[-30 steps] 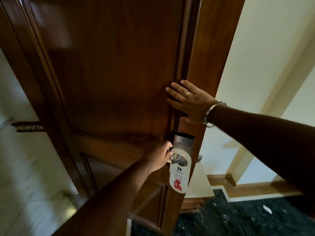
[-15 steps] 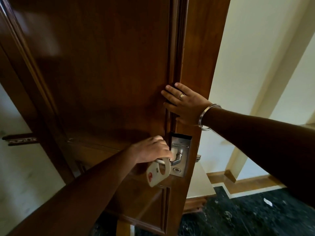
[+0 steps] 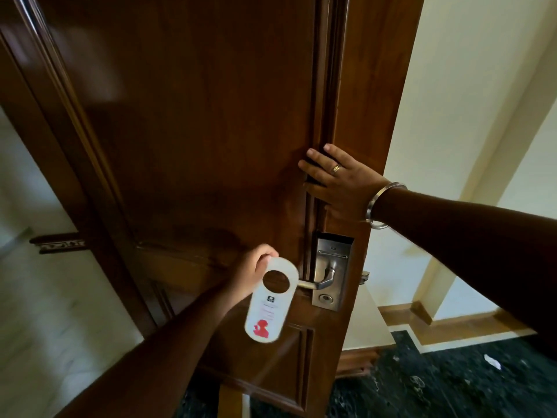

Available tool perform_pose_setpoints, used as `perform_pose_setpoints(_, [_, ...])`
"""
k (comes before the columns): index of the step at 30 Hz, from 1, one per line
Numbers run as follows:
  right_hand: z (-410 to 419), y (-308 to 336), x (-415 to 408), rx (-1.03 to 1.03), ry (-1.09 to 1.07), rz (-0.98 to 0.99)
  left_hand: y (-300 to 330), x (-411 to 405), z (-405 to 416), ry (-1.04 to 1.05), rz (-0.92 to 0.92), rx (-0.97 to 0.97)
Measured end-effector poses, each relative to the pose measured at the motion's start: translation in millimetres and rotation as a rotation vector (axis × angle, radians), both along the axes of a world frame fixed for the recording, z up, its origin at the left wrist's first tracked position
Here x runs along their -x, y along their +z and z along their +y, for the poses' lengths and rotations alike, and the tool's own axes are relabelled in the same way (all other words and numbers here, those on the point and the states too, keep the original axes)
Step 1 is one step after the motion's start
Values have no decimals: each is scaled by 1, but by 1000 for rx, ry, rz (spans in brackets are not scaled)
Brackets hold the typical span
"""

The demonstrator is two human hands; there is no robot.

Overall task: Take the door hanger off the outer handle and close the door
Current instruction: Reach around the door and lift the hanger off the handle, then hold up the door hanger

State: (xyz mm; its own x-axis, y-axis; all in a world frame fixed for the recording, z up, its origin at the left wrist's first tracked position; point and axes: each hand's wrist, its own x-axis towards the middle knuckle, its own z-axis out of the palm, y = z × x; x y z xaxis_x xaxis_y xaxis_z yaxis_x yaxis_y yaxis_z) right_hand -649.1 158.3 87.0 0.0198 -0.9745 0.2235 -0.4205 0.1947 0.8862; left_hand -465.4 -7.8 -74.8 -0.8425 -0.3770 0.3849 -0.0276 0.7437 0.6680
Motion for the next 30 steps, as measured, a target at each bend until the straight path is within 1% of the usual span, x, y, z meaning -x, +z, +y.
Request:
perform_pose_setpoints(2, [2, -2, -1, -28, 8, -30, -1, -3, 15, 58, 99, -84])
perform_pose_setpoints(5, [5, -2, -3, -77, -10, -42, -1, -6, 30, 91, 144, -93])
perform_pose_setpoints(6, [8, -3, -6, -76, -11, -75, -2, -8, 34, 96, 156, -100])
perform_pose_setpoints(7, [13, -6, -11, -62, -3, -159, -3, -9, 38, 105, 173, -113])
perform_pose_setpoints(8, [19, -13, -16, -37, 20, -294, -3, -9, 43, 113, 194, -126])
perform_pose_setpoints(10, [37, -35, -27, 10, 61, -678, -2, -7, 54, 120, 231, -157])
perform_pose_setpoints(12, [59, -58, -37, 29, -12, -1056, -2, -1, 70, 98, 269, -192])
perform_pose_setpoints(14, [78, -75, -39, 50, -142, -1318, -1, 9, 91, 65, 297, -228])
perform_pose_setpoints(16, [92, -82, -30, 97, -203, -1443, -1, 24, 113, 29, 311, -297])
perform_pose_setpoints(19, [104, -84, -6, 185, -266, -1453, -4, 48, 144, 25, 316, -457])
perform_pose_setpoints(21, [118, -86, 21, 245, -310, -1549, -19, 67, 170, 46, 320, -548])
perform_pose_setpoints(22, [125, -87, 35, 277, -321, -1605, -30, 74, 184, 52, 288, -592])
perform_pose_setpoints(25, [154, -86, 96, 448, -354, -1770, -71, 102, 230, 60, 40, -736])
perform_pose_setpoints(27, [177, -84, 145, 536, -370, -1812, -85, 133, 258, 38, -93, -793])
perform_pose_setpoints(30, [201, -91, 209, 653, -395, -1887, -85, 192, 284, 18, -168, -873])
